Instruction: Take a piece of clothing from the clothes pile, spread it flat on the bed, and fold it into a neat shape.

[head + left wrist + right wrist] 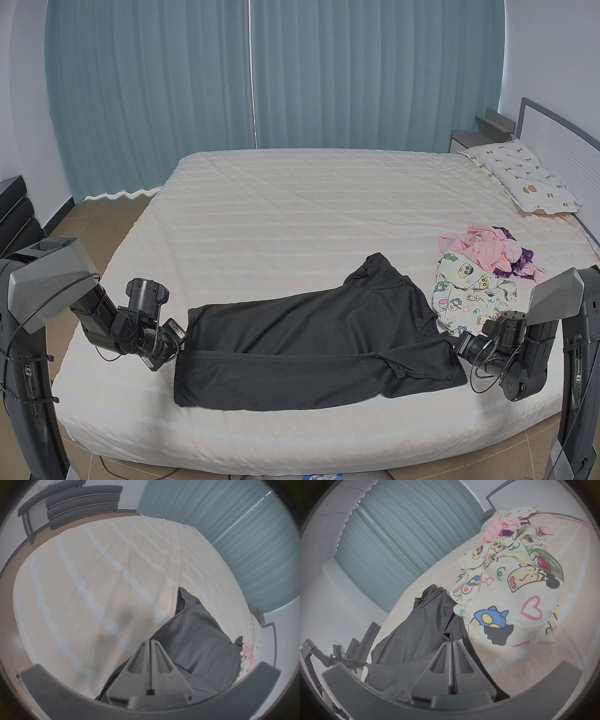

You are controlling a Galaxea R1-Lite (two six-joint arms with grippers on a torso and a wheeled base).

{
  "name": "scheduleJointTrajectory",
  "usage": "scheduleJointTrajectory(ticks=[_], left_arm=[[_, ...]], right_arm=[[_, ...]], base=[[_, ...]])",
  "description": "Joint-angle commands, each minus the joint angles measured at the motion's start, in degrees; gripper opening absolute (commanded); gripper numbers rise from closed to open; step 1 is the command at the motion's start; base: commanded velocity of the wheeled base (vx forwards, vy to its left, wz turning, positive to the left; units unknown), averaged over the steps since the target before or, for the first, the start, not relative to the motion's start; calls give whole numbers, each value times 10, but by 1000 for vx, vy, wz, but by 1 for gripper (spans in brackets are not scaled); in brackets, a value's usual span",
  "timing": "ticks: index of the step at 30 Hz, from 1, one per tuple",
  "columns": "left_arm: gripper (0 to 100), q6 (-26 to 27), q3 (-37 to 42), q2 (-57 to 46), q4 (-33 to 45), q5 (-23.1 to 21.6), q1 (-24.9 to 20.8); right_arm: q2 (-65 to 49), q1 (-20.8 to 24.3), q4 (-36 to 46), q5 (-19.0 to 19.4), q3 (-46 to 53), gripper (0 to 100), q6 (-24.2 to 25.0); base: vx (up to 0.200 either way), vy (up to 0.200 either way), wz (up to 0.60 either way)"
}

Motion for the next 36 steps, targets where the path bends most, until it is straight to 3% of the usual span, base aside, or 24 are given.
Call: scheduleJointTrajectory(ticks=[1, 17, 18, 25, 32, 34, 36], left_arm=[[0, 0, 0, 3, -1, 0, 2], [0, 2, -11, 10, 1, 2, 5], [100, 3, -11, 10, 1, 2, 5], [100, 14, -11, 13, 1, 2, 0], [100, 12, 18, -28, 3, -2, 4], [100, 13, 29, -41, 3, -10, 3], [100, 14, 60, -80, 6, -60, -5]], right_arm=[[1, -3, -8, 0, -3, 0, 0], [23, 6, -8, -2, -37, 0, -2], [24, 7, -8, -2, -37, 100, -2], [23, 14, -8, -3, -37, 100, -1], [-54, 6, -7, -7, -1, 100, 8], [-71, 7, -3, -7, 11, 100, 8], [-116, 13, 0, -8, 65, 100, 9]], base=[[0, 0, 0], [0, 0, 0], [0, 0, 0], [0, 0, 0], [0, 0, 0], [0, 0, 0], [0, 0, 0]])
